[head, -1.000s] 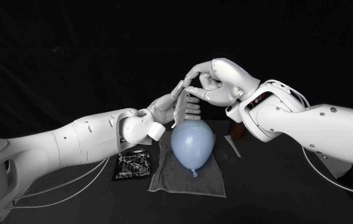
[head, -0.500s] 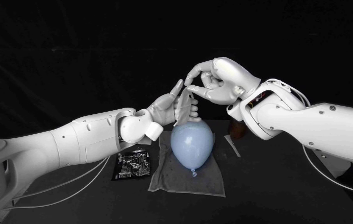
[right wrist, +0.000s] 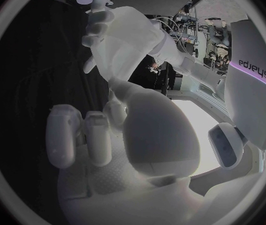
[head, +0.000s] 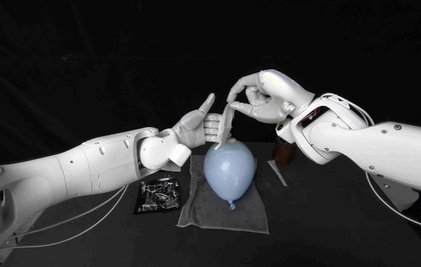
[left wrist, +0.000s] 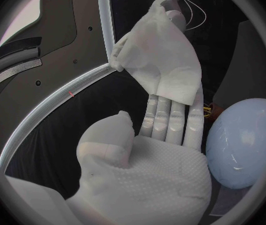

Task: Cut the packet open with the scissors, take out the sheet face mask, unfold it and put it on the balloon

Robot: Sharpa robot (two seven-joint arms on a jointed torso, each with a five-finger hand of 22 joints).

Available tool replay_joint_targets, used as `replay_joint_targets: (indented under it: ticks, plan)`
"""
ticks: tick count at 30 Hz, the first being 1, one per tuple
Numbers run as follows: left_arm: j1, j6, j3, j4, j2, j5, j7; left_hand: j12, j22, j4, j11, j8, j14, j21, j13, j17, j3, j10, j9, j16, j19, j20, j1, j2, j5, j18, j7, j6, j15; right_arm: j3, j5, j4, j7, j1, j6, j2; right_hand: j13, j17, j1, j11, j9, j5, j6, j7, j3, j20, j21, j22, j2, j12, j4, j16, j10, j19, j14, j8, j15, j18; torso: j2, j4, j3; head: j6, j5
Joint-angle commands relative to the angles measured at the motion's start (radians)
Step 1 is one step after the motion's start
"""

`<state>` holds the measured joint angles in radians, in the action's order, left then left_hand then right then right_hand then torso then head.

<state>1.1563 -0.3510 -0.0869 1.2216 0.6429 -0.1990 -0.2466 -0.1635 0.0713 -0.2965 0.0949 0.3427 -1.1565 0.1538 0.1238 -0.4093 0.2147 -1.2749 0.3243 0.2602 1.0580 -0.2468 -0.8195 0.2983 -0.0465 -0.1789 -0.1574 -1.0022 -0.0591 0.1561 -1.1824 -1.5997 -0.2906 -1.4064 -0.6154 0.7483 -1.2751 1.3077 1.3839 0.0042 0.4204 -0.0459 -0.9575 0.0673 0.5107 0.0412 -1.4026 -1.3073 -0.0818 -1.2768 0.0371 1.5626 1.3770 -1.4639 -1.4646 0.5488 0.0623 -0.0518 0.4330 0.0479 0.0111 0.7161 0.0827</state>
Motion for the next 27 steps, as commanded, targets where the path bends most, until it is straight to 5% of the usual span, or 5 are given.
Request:
replay_joint_targets:
  ticks: [1, 7, 11, 18, 27]
  plan:
    - [0.001, -0.018, 0.002, 0.003, -0.001, -0.011, -0.016, -0.003, -0.001, 0.001, 0.002, 0.006, -0.009, -0.002, 0.001, -0.002, -0.007, -0.008, 0.001, 0.005, 0.008, 0.000, 0.008, -0.002, -0.002, -0.007, 0.001, -0.008, -0.001, 0.001, -0.002, 0.002, 0.010, 0.004, 0.042, 0.000, 0.000, 0.256, -0.013, -0.010, 0.001, -0.003, -0.006, 0.001, 0.006, -0.001, -0.005, -0.219, 0.001, 0.001, 0.002, 0.004, 0.020, -0.060, -0.104, 0.003, 0.004, 0.019, -0.001, 0.0013, 0.0001, 0.001, 0.004]
    - [0.001, -0.011, 0.002, 0.003, 0.002, -0.010, -0.018, -0.001, -0.002, 0.002, 0.001, 0.007, -0.008, -0.004, 0.001, -0.010, -0.014, -0.009, 0.004, 0.004, 0.010, 0.000, -0.005, -0.004, -0.002, -0.007, 0.001, -0.007, -0.001, 0.003, -0.002, -0.003, 0.007, 0.011, 0.045, 0.004, 0.000, 0.256, -0.013, -0.010, 0.001, -0.003, -0.006, 0.001, 0.006, -0.001, -0.006, -0.219, 0.001, 0.001, 0.002, 0.004, 0.019, -0.060, -0.104, 0.003, 0.004, 0.019, 0.000, 0.0007, 0.0009, 0.002, 0.004]
    - [0.001, -0.014, 0.002, 0.004, 0.004, 0.007, -0.013, 0.009, -0.003, 0.011, 0.006, 0.010, 0.001, -0.016, -0.001, -0.037, -0.018, -0.007, 0.012, -0.005, 0.011, -0.002, -0.113, -0.015, -0.001, -0.007, 0.000, 0.003, -0.003, 0.003, 0.002, -0.002, 0.003, 0.012, 0.031, 0.005, 0.002, 0.254, -0.014, -0.010, 0.001, -0.003, -0.006, 0.001, 0.007, -0.001, -0.005, -0.219, 0.000, 0.003, 0.002, 0.003, 0.018, -0.060, -0.104, 0.003, 0.004, 0.019, 0.000, 0.0014, -0.0001, 0.001, 0.004]
    - [0.001, -0.052, 0.002, 0.011, 0.004, 0.054, 0.005, 0.038, -0.005, 0.041, 0.019, -0.005, 0.035, -0.045, -0.010, -0.067, 0.020, 0.023, 0.013, -0.035, -0.008, -0.014, -0.311, -0.086, -0.001, -0.006, -0.017, 0.039, -0.018, 0.003, 0.013, 0.000, -0.003, 0.013, 0.013, 0.005, 0.002, 0.254, -0.014, -0.010, 0.001, -0.003, -0.006, 0.001, 0.007, -0.001, -0.005, -0.219, 0.000, 0.003, 0.002, 0.003, 0.018, -0.060, -0.104, 0.003, 0.004, 0.019, 0.000, -0.0002, 0.0005, 0.002, 0.003]
    - [0.001, -0.061, 0.002, 0.016, 0.006, 0.096, 0.013, 0.089, -0.007, 0.018, 0.050, -0.053, 0.100, -0.089, -0.028, -0.074, 0.096, 0.093, -0.002, -0.087, -0.067, -0.040, -0.412, -0.145, -0.001, -0.002, -0.046, 0.106, -0.049, 0.003, 0.016, 0.000, -0.008, 0.013, -0.006, 0.008, 0.002, 0.254, -0.015, -0.010, 0.001, -0.003, -0.006, 0.001, 0.007, -0.001, -0.003, -0.219, 0.000, 0.004, 0.002, 0.003, 0.018, -0.059, -0.104, 0.004, 0.004, 0.018, 0.000, 0.0000, 0.0000, 0.001, 0.002]
